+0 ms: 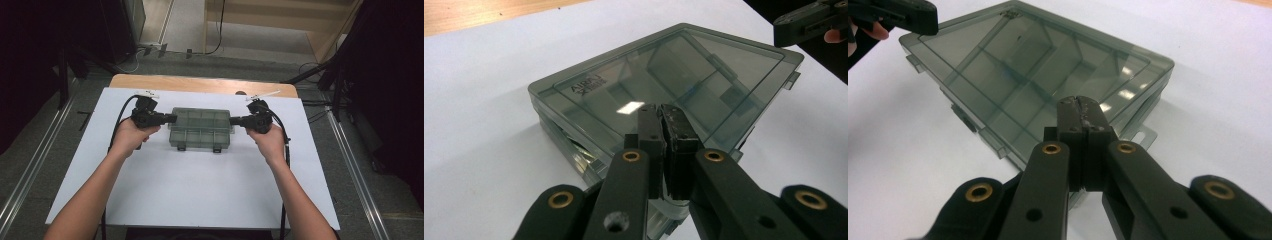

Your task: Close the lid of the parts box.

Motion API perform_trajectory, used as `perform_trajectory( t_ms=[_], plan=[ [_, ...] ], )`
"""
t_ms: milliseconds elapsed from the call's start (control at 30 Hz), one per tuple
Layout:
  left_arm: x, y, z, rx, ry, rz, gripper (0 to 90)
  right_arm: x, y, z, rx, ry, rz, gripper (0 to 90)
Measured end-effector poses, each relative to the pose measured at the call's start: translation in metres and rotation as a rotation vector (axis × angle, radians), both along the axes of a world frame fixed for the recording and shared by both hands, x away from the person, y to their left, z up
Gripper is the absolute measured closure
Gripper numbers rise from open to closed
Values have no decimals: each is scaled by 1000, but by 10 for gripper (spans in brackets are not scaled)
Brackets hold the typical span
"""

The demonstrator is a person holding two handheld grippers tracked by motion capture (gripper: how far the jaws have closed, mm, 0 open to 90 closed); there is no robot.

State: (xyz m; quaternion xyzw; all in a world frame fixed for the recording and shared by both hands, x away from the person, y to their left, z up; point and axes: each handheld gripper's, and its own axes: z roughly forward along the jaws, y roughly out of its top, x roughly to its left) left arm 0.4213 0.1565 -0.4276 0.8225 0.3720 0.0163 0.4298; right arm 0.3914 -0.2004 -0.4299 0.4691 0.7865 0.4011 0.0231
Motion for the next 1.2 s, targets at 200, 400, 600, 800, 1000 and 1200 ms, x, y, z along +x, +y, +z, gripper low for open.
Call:
perform_trajectory(
  t_ms=[200,400,600,800,1000,1200],
  plan=[
    [-4,1,-5,8,-2,-8,880,-3,2,-4,-6,11,-3,900],
    [-6,2,-11,1,-3,-17,879,-4,1,-10,-7,12,-3,900],
    [-6,1,-20,11,4,-29,879,-5,2,-15,-9,9,-2,900],
    [-7,1,-25,3,-1,-34,879,-4,2,-22,-18,0,7,898],
    [-10,1,-28,16,-4,-50,879,-3,4,-29,-24,3,10,895],
    [-9,0,-34,26,14,-55,878,-2,6,-36,-27,18,18,892]
  ],
)
